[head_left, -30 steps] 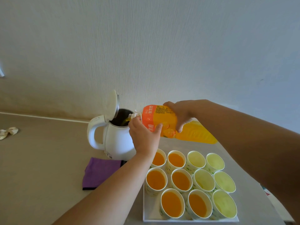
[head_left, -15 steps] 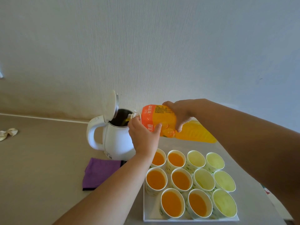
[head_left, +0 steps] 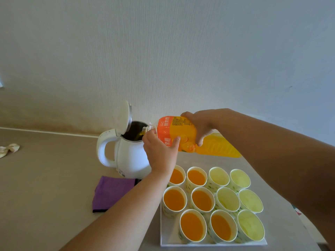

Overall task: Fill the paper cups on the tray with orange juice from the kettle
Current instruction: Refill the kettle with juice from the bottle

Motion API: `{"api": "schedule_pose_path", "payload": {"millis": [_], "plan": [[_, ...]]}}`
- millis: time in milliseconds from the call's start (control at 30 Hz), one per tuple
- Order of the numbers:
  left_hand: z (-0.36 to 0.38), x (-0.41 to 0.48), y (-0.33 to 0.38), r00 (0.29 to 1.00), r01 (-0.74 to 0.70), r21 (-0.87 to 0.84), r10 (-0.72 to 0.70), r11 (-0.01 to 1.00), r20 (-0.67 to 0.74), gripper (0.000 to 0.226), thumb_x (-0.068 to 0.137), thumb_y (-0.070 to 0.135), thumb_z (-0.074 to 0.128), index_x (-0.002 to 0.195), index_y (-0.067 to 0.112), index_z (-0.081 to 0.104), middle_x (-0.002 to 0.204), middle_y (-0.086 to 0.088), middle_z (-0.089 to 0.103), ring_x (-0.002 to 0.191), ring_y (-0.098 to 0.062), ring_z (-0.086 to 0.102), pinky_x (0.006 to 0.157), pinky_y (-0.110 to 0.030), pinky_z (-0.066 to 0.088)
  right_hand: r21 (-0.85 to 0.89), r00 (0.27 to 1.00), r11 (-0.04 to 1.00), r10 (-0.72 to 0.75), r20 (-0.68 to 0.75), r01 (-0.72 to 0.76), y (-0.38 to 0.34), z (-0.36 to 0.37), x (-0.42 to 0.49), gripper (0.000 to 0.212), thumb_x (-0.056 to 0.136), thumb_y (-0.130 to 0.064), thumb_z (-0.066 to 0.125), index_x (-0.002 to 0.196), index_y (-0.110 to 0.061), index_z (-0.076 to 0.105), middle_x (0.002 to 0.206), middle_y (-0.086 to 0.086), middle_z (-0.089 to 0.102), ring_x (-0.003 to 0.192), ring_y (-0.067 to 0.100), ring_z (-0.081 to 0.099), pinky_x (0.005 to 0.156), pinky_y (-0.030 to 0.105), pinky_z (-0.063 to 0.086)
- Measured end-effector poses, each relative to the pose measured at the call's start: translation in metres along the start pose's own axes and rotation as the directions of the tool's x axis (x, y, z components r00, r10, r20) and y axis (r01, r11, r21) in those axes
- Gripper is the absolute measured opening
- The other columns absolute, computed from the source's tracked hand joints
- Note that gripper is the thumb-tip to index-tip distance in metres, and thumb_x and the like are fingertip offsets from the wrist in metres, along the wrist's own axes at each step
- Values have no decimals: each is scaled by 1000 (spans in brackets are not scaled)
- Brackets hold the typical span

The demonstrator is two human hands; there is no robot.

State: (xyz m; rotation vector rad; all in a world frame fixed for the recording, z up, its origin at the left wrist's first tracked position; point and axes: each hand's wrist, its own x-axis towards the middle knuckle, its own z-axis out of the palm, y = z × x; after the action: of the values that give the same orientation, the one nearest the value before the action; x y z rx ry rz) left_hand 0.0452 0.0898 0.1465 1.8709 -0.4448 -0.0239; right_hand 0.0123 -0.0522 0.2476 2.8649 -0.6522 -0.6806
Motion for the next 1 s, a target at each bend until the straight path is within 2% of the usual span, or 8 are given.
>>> {"api": "schedule_pose_path", "payload": {"millis": [200, 1000], "plan": [[-1, -1, 1, 1000, 6, 7, -6, 1000, 3, 76, 76, 48, 72, 134, 10, 39, 132, -10, 44, 120, -24, 48, 92, -35, 49, -9, 1000, 1000, -1, -1, 1, -1, -1, -1, 114, 60, -34, 86, 145, -25, 11, 116, 8, 54, 100, 26, 55, 83, 37, 49], [0, 1, 0, 1000, 3, -21, -3, 1000, -4, 74, 75, 45, 74, 130, 8, 42, 128, -11, 46, 117, -25, 49, 90, -35, 49, -28, 1000, 1000, 4, -1, -4, -3, -6, -5, 114, 60, -33, 86, 146, -25, 10, 115, 8, 53, 101, 26, 55, 86, 39, 50]]}}
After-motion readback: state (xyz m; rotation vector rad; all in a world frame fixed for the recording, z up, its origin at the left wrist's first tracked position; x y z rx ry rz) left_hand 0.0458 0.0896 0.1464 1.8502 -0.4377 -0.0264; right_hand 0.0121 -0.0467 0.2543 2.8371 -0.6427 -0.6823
